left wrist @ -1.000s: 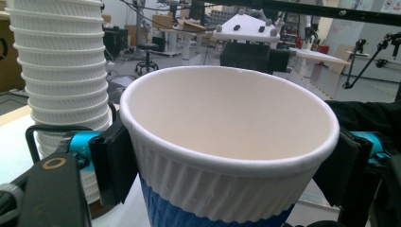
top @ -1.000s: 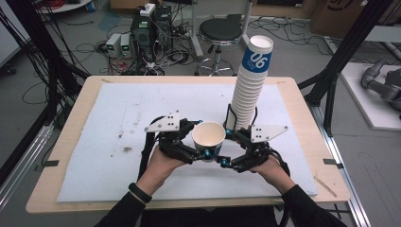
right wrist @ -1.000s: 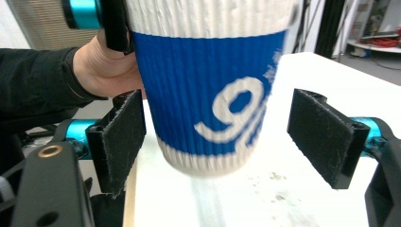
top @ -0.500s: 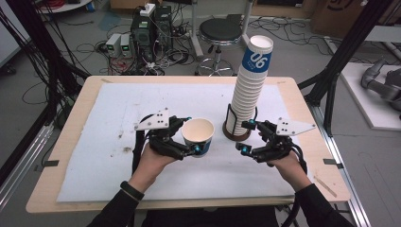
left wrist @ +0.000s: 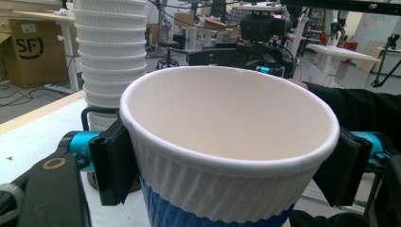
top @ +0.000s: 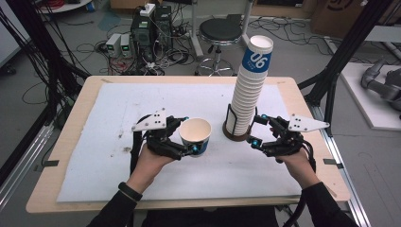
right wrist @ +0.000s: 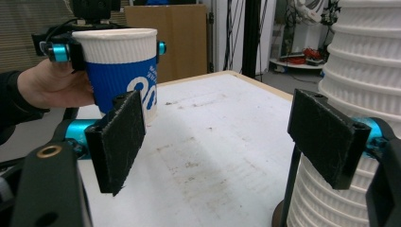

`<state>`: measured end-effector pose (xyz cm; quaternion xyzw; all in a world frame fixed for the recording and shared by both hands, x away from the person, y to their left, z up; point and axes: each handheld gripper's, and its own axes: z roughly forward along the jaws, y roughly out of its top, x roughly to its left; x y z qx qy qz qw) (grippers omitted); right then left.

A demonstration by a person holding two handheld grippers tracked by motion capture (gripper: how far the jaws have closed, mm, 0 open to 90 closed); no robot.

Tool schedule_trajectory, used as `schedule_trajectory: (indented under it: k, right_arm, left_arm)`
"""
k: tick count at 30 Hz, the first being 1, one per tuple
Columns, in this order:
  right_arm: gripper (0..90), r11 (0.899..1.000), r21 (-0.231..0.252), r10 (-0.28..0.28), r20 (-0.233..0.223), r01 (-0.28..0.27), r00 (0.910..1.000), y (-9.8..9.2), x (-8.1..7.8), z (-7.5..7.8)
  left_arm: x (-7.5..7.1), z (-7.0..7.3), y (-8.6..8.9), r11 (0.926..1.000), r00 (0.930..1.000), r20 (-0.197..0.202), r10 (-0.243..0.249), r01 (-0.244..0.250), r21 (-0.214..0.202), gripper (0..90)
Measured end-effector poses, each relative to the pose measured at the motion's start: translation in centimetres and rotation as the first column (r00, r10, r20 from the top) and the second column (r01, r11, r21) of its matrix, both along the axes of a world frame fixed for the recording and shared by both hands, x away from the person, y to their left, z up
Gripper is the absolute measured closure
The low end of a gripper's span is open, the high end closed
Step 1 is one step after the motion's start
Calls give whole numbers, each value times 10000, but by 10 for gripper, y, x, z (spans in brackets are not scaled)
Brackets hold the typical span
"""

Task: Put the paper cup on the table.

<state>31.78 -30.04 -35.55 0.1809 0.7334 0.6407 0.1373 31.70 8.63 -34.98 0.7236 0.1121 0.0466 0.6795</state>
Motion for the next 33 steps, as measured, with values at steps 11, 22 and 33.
schedule_trajectory:
  k: [11,22,33]
  right_arm:
    - [204,9996,10,-296,104,296,9995,-7,2,2]
    - [205,9991,-46,-419,212,420,9989,-10,3,2]
    - [205,9986,-12,-529,48,529,9986,-12,6,-1]
  left_arm:
    - [-1,3,7,9994,9994,28,333,-333,30,211]
    - [2,8,22,9910,9907,480,1271,-1289,355,211]
    - [13,7,46,9688,9691,251,2454,-2443,-415,210]
